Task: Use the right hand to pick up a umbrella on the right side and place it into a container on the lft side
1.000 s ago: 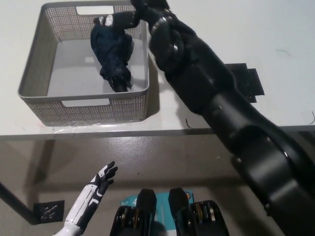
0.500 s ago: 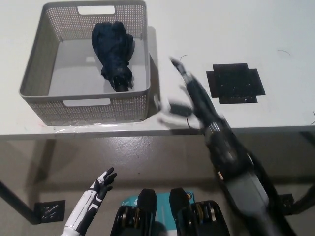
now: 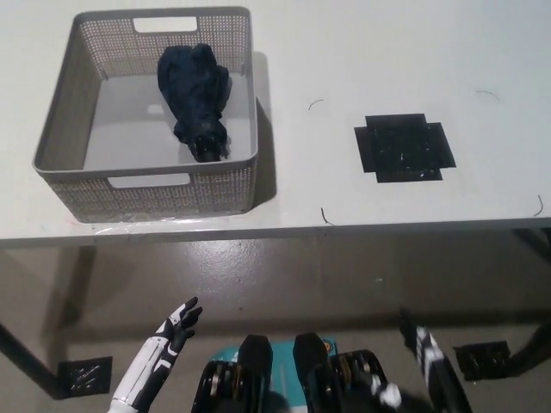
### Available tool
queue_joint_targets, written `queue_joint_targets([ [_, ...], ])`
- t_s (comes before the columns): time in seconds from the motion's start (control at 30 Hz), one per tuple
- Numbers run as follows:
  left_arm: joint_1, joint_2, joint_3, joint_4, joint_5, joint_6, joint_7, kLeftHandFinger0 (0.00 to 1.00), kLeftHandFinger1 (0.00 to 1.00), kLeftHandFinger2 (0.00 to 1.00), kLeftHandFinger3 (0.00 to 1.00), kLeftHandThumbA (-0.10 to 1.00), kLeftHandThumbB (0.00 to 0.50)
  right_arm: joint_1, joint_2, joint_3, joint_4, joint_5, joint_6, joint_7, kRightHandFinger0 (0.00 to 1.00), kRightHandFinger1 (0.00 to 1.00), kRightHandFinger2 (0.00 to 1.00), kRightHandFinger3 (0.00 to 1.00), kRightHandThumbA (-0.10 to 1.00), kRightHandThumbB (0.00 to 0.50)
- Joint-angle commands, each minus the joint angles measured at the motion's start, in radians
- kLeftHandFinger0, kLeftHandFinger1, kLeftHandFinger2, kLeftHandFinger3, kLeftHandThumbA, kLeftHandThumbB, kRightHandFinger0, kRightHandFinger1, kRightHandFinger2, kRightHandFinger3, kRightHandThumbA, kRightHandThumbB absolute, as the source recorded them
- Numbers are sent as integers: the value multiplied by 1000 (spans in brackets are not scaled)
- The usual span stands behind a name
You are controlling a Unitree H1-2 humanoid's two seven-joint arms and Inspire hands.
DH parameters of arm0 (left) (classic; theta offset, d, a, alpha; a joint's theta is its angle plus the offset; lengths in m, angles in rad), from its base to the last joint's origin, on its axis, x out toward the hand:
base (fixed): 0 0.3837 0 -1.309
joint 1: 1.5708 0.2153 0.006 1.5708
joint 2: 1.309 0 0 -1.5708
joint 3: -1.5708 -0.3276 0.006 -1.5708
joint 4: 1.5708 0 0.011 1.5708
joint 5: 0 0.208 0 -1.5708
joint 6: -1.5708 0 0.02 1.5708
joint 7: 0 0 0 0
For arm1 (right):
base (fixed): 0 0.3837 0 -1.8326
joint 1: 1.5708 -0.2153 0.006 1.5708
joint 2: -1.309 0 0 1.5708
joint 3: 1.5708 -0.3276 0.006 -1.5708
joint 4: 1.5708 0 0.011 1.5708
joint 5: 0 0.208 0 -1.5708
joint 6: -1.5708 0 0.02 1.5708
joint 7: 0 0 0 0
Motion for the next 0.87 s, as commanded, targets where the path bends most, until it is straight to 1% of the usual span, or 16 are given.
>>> queue_joint_targets([
  [0.0,-7,28,15,-2,15,-52,6,1000,1000,1000,1000,1000,231,10,19,-35,-10,215,-295,81,1000,1000,1000,1000,1000,310],
  [0.07,-8,26,15,-6,15,-40,6,1000,1000,1000,1000,1000,242,-2,24,-46,34,223,-305,83,1000,1000,1000,1000,1000,309],
  [0.13,-10,22,17,-7,12,-37,7,1000,1000,1000,1000,1000,236,-29,26,-62,95,221,-316,82,1000,1000,1000,1000,1000,338],
  [0.2,-10,22,19,-5,8,-41,8,1000,1000,1000,1000,1000,234,-42,24,-68,117,223,-314,89,1000,1000,1000,1000,1000,343],
  [0.23,-9,21,20,-5,7,-39,8,1000,1000,1000,1000,1000,239,-45,23,-70,119,220,-311,89,1000,1000,1000,1000,1000,335],
  [0.3,-13,18,21,1,7,-50,11,1000,1000,1000,1000,1000,233,-55,20,-75,126,216,-311,90,1000,1000,1000,1000,1000,343],
  [0.4,-15,14,28,3,5,-57,18,1000,1000,1000,1000,1000,225,-71,20,-81,146,221,-310,99,1000,1000,1000,1000,1000,331],
  [0.43,-14,13,29,-2,0,-53,16,1000,1000,1000,1000,1000,215,-73,21,-82,150,223,-313,102,1000,1000,1000,1000,1000,313],
  [0.57,-17,9,32,9,4,-59,19,1000,1000,1000,1000,1000,230,-79,21,-87,168,226,-318,109,1000,1000,1000,1000,1000,293],
  [0.63,-16,9,33,9,9,-60,21,1000,1000,1000,1000,1000,232,-82,21,-88,179,221,-330,111,1000,1000,1000,1000,1000,294],
  [0.73,-15,8,34,7,5,-61,19,1000,1000,1000,1000,1000,220,-83,23,-90,175,211,-321,105,1000,1000,1000,1000,1000,300],
  [0.77,-15,8,35,6,8,-57,21,1000,1000,1000,1000,1000,222,-85,22,-90,174,214,-319,108,1000,1000,1000,1000,1000,292],
  [0.83,-15,7,36,2,8,-53,21,1000,1000,1000,1000,1000,227,-89,21,-91,177,213,-323,109,1000,1000,1000,1000,1000,297],
])
